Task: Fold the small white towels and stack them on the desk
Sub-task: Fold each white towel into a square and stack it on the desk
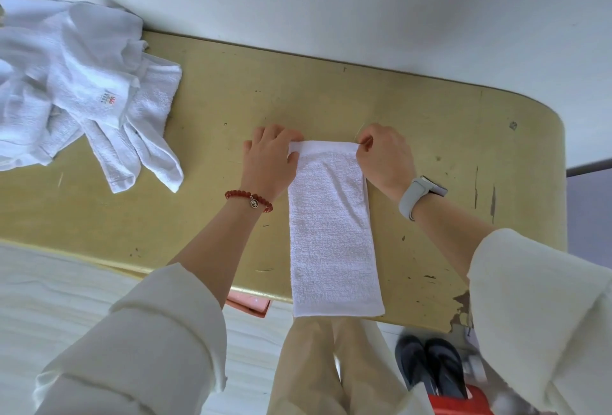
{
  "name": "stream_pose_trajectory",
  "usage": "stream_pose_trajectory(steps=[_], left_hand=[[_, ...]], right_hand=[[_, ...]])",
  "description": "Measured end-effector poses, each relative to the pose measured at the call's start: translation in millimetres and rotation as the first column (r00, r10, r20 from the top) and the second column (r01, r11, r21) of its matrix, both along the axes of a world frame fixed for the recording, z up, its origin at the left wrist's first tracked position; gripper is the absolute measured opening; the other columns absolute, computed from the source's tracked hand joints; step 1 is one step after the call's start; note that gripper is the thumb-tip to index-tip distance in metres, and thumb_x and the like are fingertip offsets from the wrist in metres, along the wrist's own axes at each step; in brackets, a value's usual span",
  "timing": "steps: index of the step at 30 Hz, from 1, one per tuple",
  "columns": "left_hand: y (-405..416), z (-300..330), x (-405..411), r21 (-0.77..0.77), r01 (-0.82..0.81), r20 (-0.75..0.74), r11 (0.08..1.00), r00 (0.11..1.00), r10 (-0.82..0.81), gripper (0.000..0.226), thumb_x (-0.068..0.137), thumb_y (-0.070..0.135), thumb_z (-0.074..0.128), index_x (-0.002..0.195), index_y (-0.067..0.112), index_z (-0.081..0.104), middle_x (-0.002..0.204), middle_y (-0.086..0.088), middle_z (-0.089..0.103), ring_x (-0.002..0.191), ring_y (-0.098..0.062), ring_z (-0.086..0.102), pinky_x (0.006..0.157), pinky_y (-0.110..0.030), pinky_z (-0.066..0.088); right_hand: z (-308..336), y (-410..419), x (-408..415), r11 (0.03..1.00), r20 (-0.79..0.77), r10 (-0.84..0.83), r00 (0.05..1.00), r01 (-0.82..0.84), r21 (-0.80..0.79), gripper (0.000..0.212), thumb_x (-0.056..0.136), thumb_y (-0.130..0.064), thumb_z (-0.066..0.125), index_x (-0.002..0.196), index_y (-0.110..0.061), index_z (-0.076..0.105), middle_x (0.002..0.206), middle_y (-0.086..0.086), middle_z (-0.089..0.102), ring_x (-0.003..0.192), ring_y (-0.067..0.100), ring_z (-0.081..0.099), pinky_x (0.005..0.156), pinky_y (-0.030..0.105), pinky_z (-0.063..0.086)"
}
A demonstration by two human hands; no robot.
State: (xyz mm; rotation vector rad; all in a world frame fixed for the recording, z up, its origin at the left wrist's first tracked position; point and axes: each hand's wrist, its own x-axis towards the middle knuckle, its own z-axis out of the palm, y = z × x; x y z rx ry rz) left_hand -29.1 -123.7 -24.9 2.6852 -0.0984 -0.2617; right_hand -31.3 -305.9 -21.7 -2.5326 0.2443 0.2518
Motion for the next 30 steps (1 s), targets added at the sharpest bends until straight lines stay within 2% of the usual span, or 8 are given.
stream_pose_trajectory(steps=[4,7,9,13,19,24,27,30], left_hand=[[-3.1,0.1,-1.4,-0.091,-0.097,-0.025,0.991,0.995,0.095,0.031,0.088,0.014,0.050,0.118,0.018,0.057,0.122,-0.001,0.050,0.116,-0.020,0.038,0.093,-0.027,0.026],[-3.5,-2.2,-2.5,-0.137,-0.171,-0.051,0.976,0.985,0.165,0.024,0.088,0.016,0.052,0.110,0.016,0.061,0.118,-0.003,0.051,0.113,-0.021,0.039,0.089,-0.022,0.023],[-4.7,-2.3,-0.9,-0.138,-0.188,-0.051,0.972,0.982,0.183,0.021,0.088,0.018,0.054,0.107,0.014,0.061,0.115,-0.003,0.052,0.112,-0.021,0.039,0.087,-0.022,0.022],[-6.6,-2.4,1.4,-0.139,-0.208,-0.045,0.968,0.978,0.204,0.019,0.088,0.018,0.054,0.104,0.014,0.061,0.113,-0.003,0.052,0.112,-0.021,0.039,0.087,-0.022,0.022],[-8.2,-6.9,-1.2,-0.132,-0.203,-0.011,0.970,0.979,0.203,0.021,0.088,0.019,0.054,0.107,0.015,0.062,0.111,-0.003,0.052,0.110,-0.022,0.040,0.086,-0.024,0.023],[-8.5,-15.2,-8.8,-0.077,-0.148,0.107,0.986,0.982,0.156,0.022,0.090,0.020,0.052,0.108,0.012,0.062,0.110,-0.006,0.055,0.106,-0.026,0.044,0.086,-0.028,0.026],[-10.9,-17.4,-14.4,-0.037,-0.101,0.196,0.994,0.975,0.106,0.029,0.089,0.024,0.046,0.107,0.009,0.063,0.106,-0.010,0.059,0.099,-0.032,0.051,0.083,-0.034,0.032],[-11.9,-19.1,-23.2,0.080,-0.019,0.252,0.997,0.968,-0.002,0.038,0.090,0.027,0.037,0.118,0.010,0.056,0.120,-0.011,0.058,0.109,-0.033,0.053,0.086,-0.042,0.041]], right_hand=[[8.4,-4.6,-1.3,0.998,-0.048,-0.035,0.998,0.038,0.056,0.020,0.087,-0.019,0.051,0.102,-0.005,0.055,0.097,0.008,0.057,0.088,0.024,0.053,0.078,0.034,0.042],[11.3,-7.6,-16.9,0.997,-0.180,-0.048,0.982,0.059,0.057,0.019,0.084,-0.024,0.053,0.073,-0.010,0.051,0.063,0.001,0.049,0.061,0.020,0.045,0.063,0.034,0.042],[10.0,-5.9,-33.5,0.999,-0.251,-0.020,0.968,0.029,0.032,0.025,0.084,-0.025,0.053,0.063,-0.013,0.046,0.052,-0.002,0.042,0.050,0.017,0.039,0.055,0.031,0.039],[7.5,-2.4,-48.7,0.999,-0.203,-0.032,0.979,0.032,-0.004,0.017,0.088,-0.022,0.048,0.081,-0.008,0.056,0.071,0.005,0.060,0.063,0.021,0.053,0.056,0.031,0.041],[9.7,-1.0,-50.8,0.998,-0.190,-0.057,0.980,0.064,0.027,0.011,0.086,-0.017,0.047,0.082,-0.009,0.054,0.071,0.005,0.059,0.059,0.019,0.050,0.053,0.029,0.039],[3.0,-2.4,-52.6,0.998,-0.058,0.023,0.998,-0.026,-0.061,0.006,0.089,-0.008,0.042,0.083,-0.007,0.045,0.073,0.007,0.050,0.060,0.021,0.044,0.048,0.026,0.031],[-7.2,-5.8,-59.8,0.975,0.097,0.168,0.981,-0.151,-0.162,0.006,0.085,0.002,0.052,0.086,-0.004,0.052,0.082,0.012,0.048,0.051,0.018,0.037,0.039,0.019,0.022],[-18.4,-11.0,-66.6,0.946,0.271,0.271,0.924,-0.204,-0.251,0.018,0.069,0.011,0.067,0.081,0.000,0.059,0.080,0.015,0.056,0.053,0.020,0.048,0.035,0.020,0.034]])
